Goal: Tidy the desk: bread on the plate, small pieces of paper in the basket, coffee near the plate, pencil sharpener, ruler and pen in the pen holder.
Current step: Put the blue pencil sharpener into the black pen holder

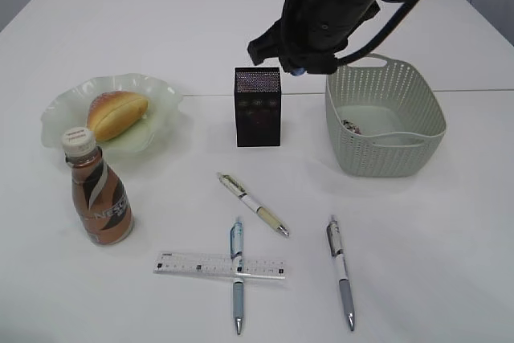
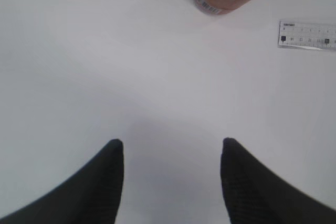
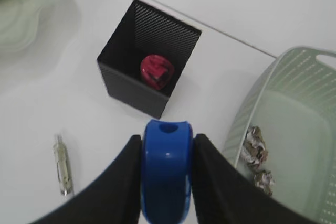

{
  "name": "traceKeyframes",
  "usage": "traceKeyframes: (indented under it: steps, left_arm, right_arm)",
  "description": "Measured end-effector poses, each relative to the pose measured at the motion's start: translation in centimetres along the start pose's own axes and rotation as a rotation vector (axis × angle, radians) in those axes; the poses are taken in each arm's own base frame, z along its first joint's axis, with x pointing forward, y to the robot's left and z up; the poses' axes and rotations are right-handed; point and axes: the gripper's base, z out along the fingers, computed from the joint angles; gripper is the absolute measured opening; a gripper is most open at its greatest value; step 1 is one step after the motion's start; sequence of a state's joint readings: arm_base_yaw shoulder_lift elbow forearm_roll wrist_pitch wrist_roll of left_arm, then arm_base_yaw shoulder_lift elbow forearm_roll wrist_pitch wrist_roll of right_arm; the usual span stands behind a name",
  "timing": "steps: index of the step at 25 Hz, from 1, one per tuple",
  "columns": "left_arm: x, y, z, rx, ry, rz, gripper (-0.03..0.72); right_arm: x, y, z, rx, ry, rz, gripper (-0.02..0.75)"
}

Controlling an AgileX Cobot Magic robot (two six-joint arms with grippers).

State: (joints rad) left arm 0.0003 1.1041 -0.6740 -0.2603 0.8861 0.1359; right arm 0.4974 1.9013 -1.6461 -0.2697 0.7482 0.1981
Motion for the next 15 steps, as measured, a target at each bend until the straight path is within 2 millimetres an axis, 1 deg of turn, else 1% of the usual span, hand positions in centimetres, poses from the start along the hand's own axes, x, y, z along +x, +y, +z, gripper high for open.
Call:
traceKeyframes:
  steps: [3,8,10,15]
  left_arm:
    - [0.0,0.0,0.0,0.000,0.000,0.000,0.433]
    - [0.0,0.0,0.0,-0.001,0.000,0.001,0.434]
    - [0.0,0.0,0.0,-0.001,0.000,0.001,0.433]
    - [0.0,0.0,0.0,-0.001,0.000,0.001,0.434]
  right_arm:
    - [-0.6,-0.7,1.7,-0.001,-0.031,0.025,0.215]
    - [-1.2,0.1,4.3,-0.035,-0.061,0.052,0.215]
    - [-1.2,0.3,5.6,-0.039,-0.055,0.053,0.215]
    - [-1.0,0.7,7.4,-0.044,-0.052,0.051,0.215]
